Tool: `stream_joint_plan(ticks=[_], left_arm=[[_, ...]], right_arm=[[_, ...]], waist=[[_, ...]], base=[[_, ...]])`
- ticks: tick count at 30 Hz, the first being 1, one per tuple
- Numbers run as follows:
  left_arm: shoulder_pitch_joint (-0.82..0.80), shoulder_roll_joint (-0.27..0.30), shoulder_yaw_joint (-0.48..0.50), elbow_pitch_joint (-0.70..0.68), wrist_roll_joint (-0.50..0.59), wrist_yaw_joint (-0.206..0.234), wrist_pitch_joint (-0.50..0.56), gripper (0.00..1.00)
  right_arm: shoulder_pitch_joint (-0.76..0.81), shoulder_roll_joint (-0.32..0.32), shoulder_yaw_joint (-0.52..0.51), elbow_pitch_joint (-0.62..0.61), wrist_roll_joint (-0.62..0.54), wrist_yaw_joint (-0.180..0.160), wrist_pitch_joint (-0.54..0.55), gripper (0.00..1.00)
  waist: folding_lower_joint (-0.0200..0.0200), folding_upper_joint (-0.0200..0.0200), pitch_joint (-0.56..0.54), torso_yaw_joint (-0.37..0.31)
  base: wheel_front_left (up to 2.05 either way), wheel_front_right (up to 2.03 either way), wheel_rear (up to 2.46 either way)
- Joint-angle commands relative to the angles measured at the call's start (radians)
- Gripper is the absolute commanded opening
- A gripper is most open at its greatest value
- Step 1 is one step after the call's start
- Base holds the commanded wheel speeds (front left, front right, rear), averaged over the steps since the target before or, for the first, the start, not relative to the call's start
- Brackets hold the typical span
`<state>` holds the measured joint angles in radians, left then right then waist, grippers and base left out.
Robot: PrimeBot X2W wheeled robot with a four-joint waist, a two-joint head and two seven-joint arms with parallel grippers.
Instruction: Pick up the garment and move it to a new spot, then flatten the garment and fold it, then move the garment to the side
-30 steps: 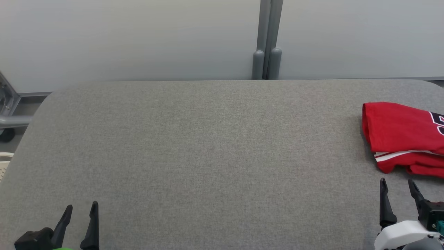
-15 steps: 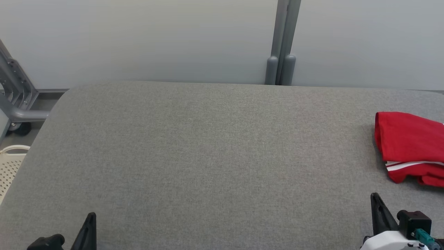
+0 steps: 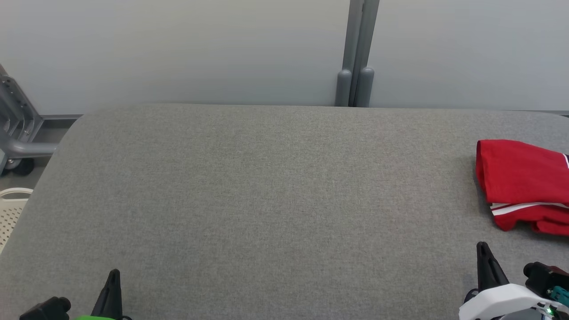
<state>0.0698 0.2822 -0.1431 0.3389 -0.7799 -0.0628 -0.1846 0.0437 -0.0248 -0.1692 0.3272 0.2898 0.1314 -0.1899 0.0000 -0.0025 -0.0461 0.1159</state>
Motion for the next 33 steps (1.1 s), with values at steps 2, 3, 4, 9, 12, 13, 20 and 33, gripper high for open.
stream_joint_plan(ticks=[2,3,4,9,12,13,20,33], left_arm=[[-0.044,-0.004,0.025,-0.018,-0.053,-0.009,0.017,0.0],[-0.046,-0.008,0.029,-0.018,-0.064,-0.009,0.021,0.0],[-0.049,-0.011,0.033,-0.019,-0.076,-0.01,0.025,0.0],[-0.061,-0.027,0.052,-0.023,-0.132,-0.015,0.047,0.0],[-0.068,-0.036,0.063,-0.026,-0.164,-0.017,0.06,0.0],[-0.07,-0.039,0.067,-0.026,-0.174,-0.018,0.064,0.0],[-0.084,-0.057,0.088,-0.031,-0.235,-0.023,0.087,0.0],[-0.11,-0.092,0.129,-0.038,-0.353,-0.033,0.134,0.0]], right_arm=[[-0.035,-0.011,0.007,-0.021,0.08,0.0,0.014,0.0],[-0.037,-0.011,0.009,-0.022,0.098,0.0,0.018,0.0],[-0.039,-0.012,0.01,-0.023,0.117,0.0,0.022,0.0],[-0.051,-0.013,0.017,-0.026,0.207,0.0,0.04,0.0],[-0.057,-0.014,0.02,-0.027,0.258,0.0,0.051,0.0],[-0.06,-0.014,0.021,-0.028,0.275,0.0,0.055,0.0],[-0.073,-0.015,0.027,-0.03,0.372,0.0,0.076,0.0],[-0.099,-0.018,0.039,-0.034,0.562,0.0,0.117,0.0]], waist=[[0.0,0.0003,0.002,-0.003],[0.0,0.0003,0.002,-0.004],[0.0,0.0004,0.002,-0.005],[0.0,0.0005,0.005,-0.011],[0.0,0.0005,0.006,-0.014],[0.0,0.0005,0.007,-0.015],[0.0,0.0007,0.009,-0.021],[0.0,0.0009,0.015,-0.035]], base=[[0.0,0.0,0.0],[0.0,0.0,0.0],[0.0,0.0,0.0],[0.0,0.0,0.0],[0.0,0.0,0.0],[0.0,0.0,0.0],[0.0,0.0,0.0],[0.0,0.0,0.0]])
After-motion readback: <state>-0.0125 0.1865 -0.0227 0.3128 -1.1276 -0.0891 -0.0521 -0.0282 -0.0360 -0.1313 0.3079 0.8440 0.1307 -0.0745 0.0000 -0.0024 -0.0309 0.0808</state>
